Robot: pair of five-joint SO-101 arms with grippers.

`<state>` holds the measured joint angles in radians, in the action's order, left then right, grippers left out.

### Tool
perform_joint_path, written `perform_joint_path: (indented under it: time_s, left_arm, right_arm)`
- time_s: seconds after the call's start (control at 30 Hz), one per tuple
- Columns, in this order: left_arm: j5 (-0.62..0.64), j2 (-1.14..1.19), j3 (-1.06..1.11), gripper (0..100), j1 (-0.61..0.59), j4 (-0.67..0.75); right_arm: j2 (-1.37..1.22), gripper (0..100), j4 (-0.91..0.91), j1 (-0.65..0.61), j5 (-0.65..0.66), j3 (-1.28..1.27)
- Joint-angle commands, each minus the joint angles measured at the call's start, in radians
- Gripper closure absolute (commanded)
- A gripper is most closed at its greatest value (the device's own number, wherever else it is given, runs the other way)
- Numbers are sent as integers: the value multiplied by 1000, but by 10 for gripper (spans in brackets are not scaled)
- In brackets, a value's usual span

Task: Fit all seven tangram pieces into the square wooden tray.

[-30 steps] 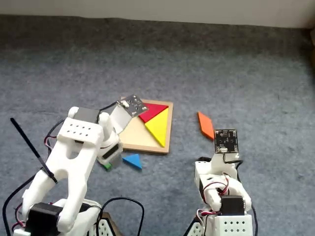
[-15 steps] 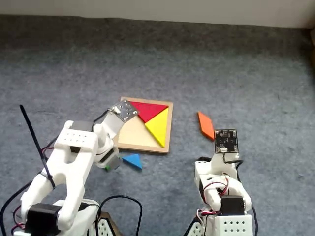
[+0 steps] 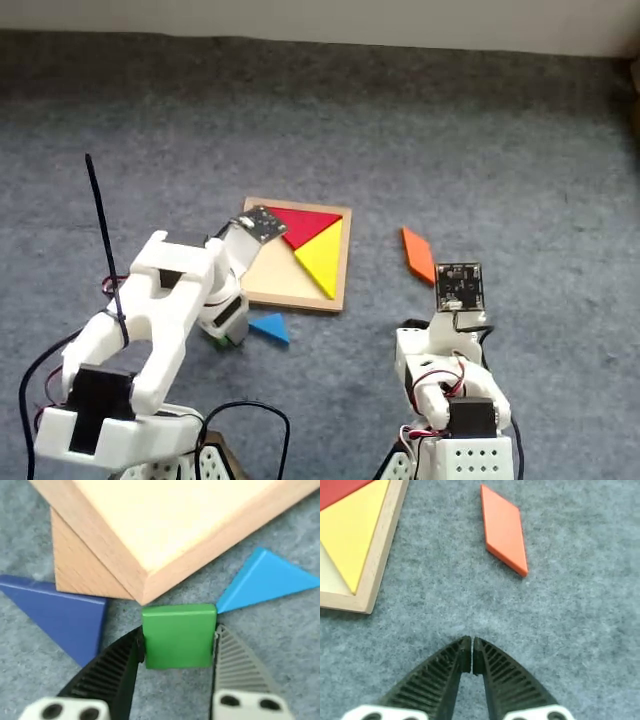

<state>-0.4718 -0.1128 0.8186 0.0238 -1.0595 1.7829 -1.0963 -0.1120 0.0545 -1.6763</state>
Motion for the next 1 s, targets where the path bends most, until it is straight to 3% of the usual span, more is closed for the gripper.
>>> perform_joint_path:
  time_s: [0.0,0.3,0.47,0.73,0.97]
  left_arm:
    - [15,-27,-27,869,50,-32]
    - [17,-334,-35,883,79,-201]
    - [17,-424,-36,883,79,-201]
    - [138,-303,-114,785,91,-46]
    - [138,-1,-334,787,131,-37]
  right_arm:
    - [21,972,-5,12,-5,-111]
    - [21,972,-5,12,-5,-111]
    - [21,972,-5,12,-5,-111]
    - [21,972,-5,12,-5,-111]
    - [21,972,-4,12,-5,-111]
